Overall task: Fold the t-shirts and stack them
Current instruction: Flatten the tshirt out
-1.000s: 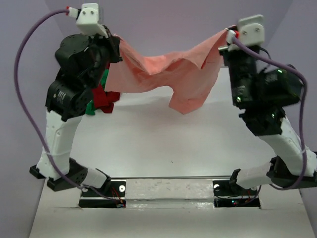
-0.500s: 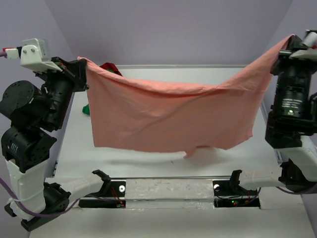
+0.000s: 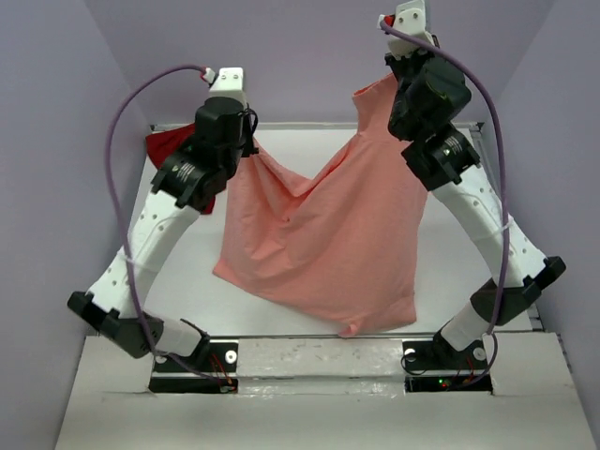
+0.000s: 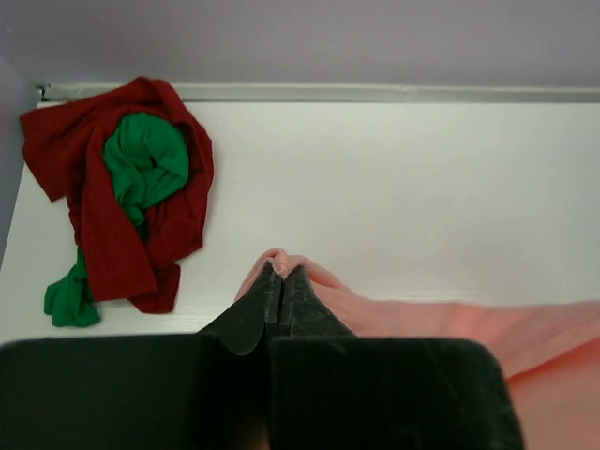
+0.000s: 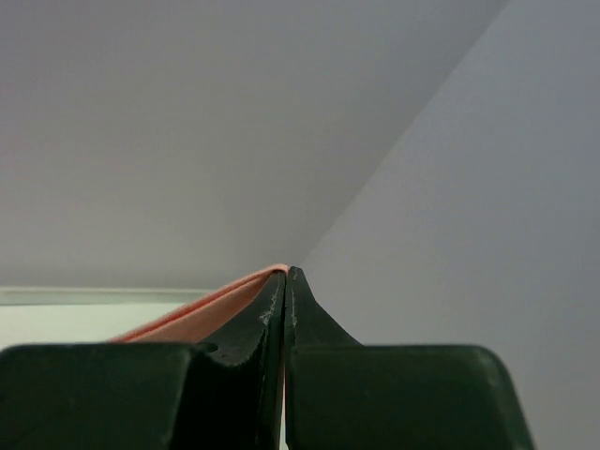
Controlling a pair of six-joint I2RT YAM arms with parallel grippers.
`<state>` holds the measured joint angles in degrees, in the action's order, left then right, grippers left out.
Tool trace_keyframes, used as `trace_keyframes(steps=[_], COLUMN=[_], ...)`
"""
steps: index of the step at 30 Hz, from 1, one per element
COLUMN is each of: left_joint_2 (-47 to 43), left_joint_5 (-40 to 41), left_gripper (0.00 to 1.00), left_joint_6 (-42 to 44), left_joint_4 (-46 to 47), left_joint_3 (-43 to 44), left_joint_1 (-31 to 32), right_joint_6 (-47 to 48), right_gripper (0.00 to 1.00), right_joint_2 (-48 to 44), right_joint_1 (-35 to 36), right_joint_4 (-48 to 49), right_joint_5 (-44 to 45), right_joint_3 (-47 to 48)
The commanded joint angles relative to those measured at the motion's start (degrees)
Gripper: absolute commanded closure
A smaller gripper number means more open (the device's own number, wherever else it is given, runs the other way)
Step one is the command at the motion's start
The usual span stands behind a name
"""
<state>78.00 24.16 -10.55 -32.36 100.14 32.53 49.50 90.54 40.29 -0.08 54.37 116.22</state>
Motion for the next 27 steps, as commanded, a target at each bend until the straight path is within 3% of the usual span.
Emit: trace_keyframes(steps=[1,4,7,11,16,19,20,21,24,27], left_joint_2=[2.9,5.3,9.7,11.0,5.9,1.6,-0.5,-0.6,-4.2,-6.7], left_joint_5=[-3.6,-5.3,-5.8,-7.5,-8.4,-5.3,-4.1,-3.3,-0.2,1.7], left_gripper=[1.00,1.00,1.00,1.00,1.00,1.00,1.00,1.00,1.00,1.00], left_joint_6=[-0.6,2.2,3.9,5.4,5.5,7.2,7.6,7.7,8.4,8.9], left_joint_4=[6.4,9.9,6.4,4.4,6.5,8.5,9.1,9.1,8.4,6.9], left_joint_3=[1.0,3.8,18.6,27.5,25.9,21.9,20.7,20.3,19.8,19.3], left_joint_1=[-5.9,-8.5,-9.8,-9.8,-9.1,-6.9,-5.5,-4.5,-2.0,-1.0], right_joint_6=[-21.6,-23.4,-23.6,-23.6,-23.9,-16.1,-11.0,-7.6,4.1,9.6], right_gripper=[1.00,1.00,1.00,1.00,1.00,1.00,1.00,1.00,1.00,1.00], right_joint_2=[1.5,5.0,6.5,4.2,-5.4,-13.6,-17.0,-18.5,-22.4,-26.2], right_joint_1=[-9.3,-12.1,-12.1,-12.1,-12.1,-5.5,-0.4,2.4,9.9,12.3], right_joint_4=[-18.7,-20.6,-21.6,-21.8,-20.6,-12.3,-5.3,-5.2,7.2,12.8], right_joint_5=[-12.7,-16.8,-19.1,-20.3,-21.2,-14.6,-10.6,-8.2,-2.6,0.1], right_joint_3=[7.9,14.5,19.0,18.3,12.3,4.3,1.1,1.0,-4.6,-7.1])
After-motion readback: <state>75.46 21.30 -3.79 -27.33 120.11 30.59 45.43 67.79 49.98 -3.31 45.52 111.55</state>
